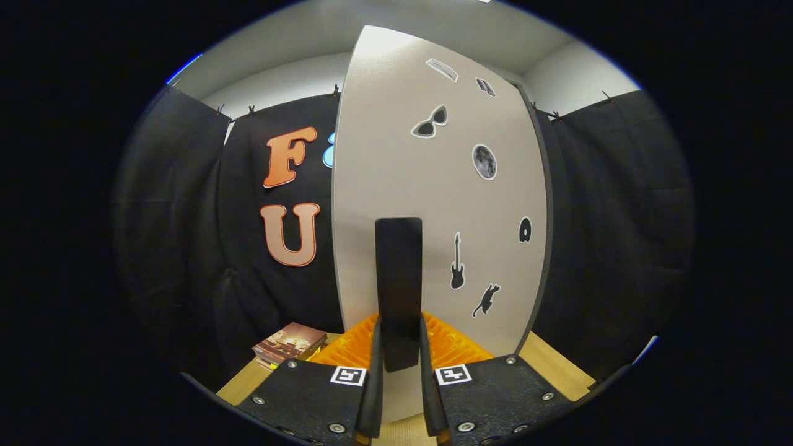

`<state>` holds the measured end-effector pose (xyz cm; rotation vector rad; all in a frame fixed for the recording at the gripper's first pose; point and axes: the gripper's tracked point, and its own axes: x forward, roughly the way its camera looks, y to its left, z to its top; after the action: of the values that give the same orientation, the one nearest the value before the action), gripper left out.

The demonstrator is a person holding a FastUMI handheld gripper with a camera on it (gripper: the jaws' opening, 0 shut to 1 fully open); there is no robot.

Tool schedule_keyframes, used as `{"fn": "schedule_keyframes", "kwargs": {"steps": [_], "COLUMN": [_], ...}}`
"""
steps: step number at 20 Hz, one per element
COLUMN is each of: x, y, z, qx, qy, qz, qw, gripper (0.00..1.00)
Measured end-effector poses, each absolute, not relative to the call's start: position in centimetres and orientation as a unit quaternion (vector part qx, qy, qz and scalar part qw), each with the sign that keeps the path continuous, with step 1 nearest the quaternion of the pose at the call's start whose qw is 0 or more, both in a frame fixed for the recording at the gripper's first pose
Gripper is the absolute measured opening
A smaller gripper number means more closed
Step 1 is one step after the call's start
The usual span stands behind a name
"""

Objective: Open the shoe cabinet door, grab the shoes and put them into the shoe cabinet, then close the shoe cabinet door.

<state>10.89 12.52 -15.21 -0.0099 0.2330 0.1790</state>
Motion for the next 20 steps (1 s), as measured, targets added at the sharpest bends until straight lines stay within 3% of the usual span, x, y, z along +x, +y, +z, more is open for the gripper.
{"fn": "schedule_keyframes", "kwargs": {"steps": [10, 20], "x": [6.8, 2.8], "y": [6.3, -3.9], "z": [-14.5, -13.9], "qx": [0.012, 0.013], "qy": [0.123, 0.12], "qz": [0.09, -0.009], "qw": [0.988, 0.993], "gripper": [0.21, 0.11]}}
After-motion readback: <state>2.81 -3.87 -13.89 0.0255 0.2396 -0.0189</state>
